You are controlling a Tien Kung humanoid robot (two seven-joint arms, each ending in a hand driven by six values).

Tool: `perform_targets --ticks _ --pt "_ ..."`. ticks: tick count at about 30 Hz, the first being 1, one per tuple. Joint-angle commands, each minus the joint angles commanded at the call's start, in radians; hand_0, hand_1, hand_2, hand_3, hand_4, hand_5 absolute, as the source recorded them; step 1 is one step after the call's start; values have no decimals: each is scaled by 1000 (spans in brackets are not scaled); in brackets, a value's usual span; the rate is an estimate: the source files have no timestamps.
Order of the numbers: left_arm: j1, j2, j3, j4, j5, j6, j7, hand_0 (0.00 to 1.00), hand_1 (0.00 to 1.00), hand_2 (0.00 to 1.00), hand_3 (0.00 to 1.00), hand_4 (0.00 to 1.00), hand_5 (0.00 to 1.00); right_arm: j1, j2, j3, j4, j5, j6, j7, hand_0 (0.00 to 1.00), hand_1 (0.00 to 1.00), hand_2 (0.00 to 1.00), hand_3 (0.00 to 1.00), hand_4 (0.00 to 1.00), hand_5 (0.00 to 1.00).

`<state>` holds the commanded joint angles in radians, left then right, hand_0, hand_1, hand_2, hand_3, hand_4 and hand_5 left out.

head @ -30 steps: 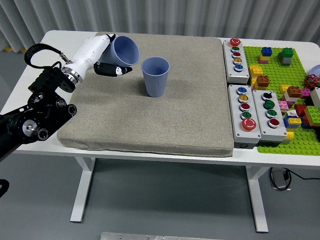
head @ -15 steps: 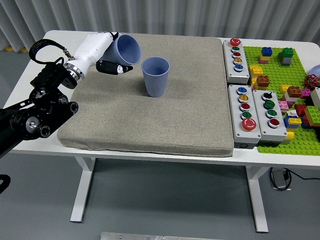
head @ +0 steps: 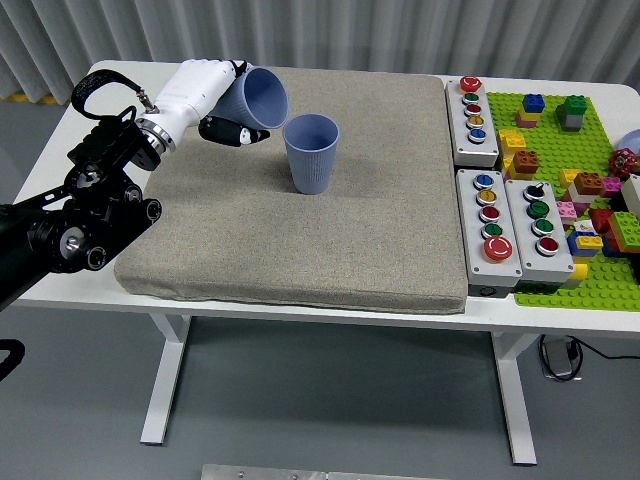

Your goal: Pick cup pour cup place

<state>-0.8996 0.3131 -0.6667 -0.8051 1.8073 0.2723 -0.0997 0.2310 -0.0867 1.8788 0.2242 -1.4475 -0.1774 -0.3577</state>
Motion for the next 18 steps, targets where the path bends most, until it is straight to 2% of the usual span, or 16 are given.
perform_targets --ticks 18 --pt "-36 -7 25 12 44 -2 16 391 469 539 549 782 213 8 -4 2 1 -1 -1 0 693 662 611 613 2 320"
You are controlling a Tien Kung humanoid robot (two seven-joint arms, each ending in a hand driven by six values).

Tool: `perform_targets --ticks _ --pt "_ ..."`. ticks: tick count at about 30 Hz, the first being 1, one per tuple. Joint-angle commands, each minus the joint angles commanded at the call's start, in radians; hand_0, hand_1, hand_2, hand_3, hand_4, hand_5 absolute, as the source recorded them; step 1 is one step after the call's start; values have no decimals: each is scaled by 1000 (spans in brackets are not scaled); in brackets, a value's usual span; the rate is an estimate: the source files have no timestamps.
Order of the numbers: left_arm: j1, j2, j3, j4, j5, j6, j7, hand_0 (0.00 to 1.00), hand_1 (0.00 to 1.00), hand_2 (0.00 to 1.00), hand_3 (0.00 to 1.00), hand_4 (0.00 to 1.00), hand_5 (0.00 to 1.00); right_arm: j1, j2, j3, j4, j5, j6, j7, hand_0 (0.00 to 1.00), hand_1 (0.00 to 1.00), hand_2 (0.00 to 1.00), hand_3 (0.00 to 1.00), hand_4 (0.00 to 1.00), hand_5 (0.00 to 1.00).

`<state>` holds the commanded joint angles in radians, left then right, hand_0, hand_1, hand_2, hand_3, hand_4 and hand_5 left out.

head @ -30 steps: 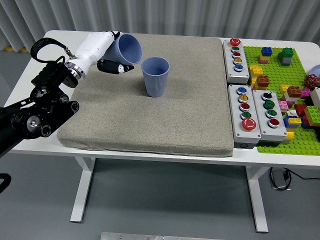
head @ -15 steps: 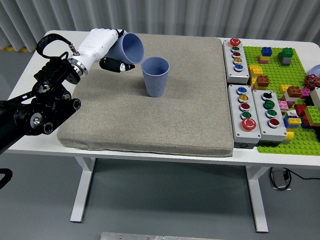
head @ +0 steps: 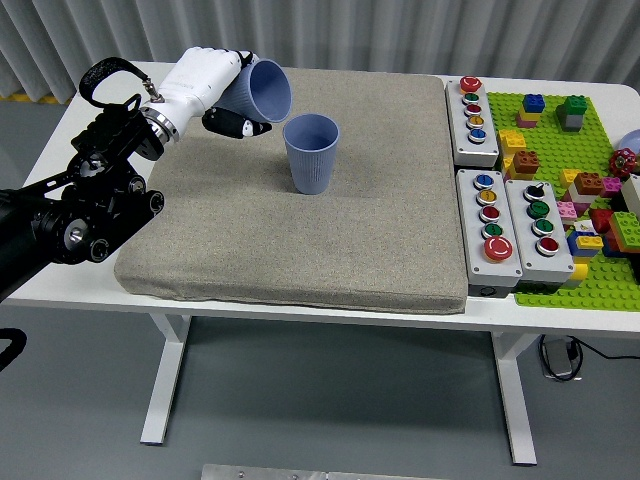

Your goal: Pick cup pour cup place

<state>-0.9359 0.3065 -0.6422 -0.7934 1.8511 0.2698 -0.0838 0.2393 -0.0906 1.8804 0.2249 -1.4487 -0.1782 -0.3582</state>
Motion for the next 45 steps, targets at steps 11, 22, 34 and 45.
perform_targets --ticks 11,22,34,45 --pt "-11 -3 11 -1 50 5 14 391 469 539 548 782 215 1 -1 2 0 -3 0 0 693 662 611 613 2 320" --pt "-21 -7 20 6 88 2 27 390 468 539 547 781 214 1 -1 2 1 -4 0 -1 693 662 611 613 2 322" --pt "-25 -3 39 10 125 5 39 390 467 538 546 781 215 -5 0 5 3 -12 -1 -5 693 662 612 613 2 324" --pt "-34 -3 51 2 131 5 44 389 468 538 545 780 218 -2 -2 4 3 -11 -2 -5 693 663 612 613 2 323"
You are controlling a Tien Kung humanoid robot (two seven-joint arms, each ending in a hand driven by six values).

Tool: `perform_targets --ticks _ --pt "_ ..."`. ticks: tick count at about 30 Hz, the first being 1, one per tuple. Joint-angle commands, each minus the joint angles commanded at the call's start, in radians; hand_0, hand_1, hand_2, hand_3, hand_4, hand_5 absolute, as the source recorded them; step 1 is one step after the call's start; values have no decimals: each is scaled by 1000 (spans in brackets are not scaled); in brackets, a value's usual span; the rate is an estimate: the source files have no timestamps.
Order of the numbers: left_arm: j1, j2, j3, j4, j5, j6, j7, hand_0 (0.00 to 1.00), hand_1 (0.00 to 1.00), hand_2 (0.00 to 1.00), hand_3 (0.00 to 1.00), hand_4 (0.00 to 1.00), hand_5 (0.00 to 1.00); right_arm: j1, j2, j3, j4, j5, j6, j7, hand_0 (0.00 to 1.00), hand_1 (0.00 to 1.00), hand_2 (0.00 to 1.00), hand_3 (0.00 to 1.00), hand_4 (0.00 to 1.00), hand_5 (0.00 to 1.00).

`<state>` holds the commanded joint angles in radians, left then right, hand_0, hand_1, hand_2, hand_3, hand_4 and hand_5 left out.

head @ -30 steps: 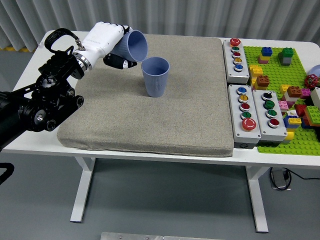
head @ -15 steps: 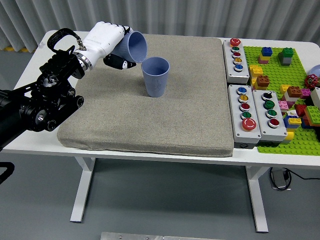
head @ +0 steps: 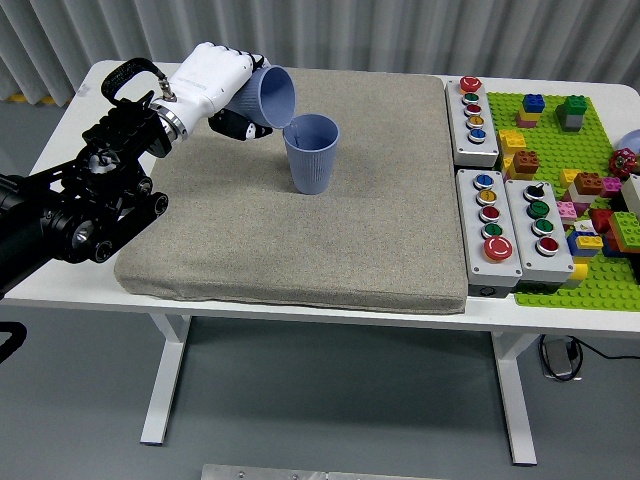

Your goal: Pick cup pour cup place

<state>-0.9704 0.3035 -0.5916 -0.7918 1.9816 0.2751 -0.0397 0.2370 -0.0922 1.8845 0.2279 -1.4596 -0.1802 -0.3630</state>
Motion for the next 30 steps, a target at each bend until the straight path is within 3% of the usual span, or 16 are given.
perform_targets --ticks 30 --pt "-35 -2 68 2 20 4 17 387 467 538 544 778 221 5 -2 -3 0 8 -3 2 693 663 613 613 2 328"
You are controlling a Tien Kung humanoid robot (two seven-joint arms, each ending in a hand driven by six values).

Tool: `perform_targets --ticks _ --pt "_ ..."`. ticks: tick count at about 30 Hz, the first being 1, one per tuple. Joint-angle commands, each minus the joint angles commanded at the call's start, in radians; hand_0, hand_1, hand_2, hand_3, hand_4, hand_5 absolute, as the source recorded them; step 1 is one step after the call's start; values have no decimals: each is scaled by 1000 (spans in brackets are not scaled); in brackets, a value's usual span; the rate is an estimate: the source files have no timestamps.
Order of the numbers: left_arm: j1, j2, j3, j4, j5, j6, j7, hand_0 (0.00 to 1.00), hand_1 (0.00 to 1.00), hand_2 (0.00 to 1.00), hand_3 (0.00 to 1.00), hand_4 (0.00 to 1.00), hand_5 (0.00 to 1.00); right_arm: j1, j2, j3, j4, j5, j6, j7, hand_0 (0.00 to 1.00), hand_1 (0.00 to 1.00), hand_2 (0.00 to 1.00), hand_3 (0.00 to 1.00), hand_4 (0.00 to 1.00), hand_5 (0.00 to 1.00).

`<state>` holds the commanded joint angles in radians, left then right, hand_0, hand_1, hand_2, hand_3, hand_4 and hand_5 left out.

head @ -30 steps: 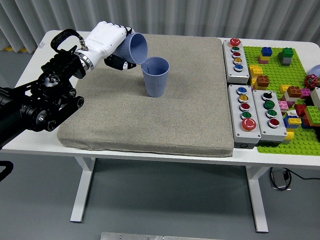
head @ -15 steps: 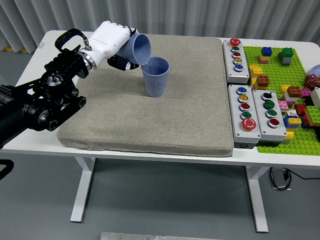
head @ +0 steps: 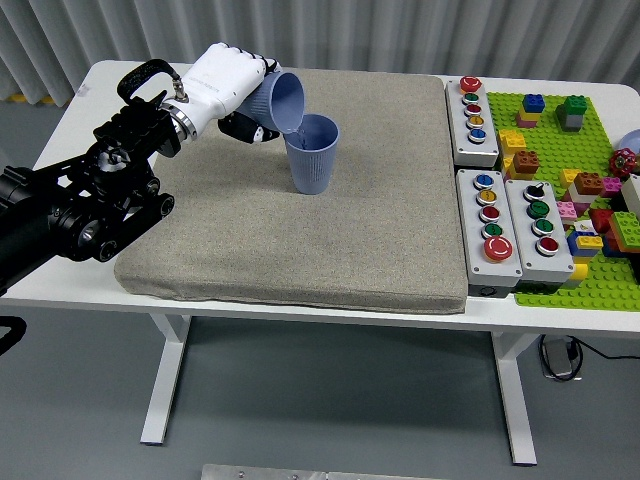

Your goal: Pick cup pour cup place

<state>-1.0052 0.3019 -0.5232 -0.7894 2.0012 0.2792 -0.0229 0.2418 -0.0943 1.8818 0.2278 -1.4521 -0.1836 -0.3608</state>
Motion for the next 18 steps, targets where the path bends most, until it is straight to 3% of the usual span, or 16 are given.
perform_targets --ticks 18 --pt "-23 -3 15 8 15 3 7 389 467 537 542 777 223 1 0 -2 0 2 0 0 692 662 614 613 2 328"
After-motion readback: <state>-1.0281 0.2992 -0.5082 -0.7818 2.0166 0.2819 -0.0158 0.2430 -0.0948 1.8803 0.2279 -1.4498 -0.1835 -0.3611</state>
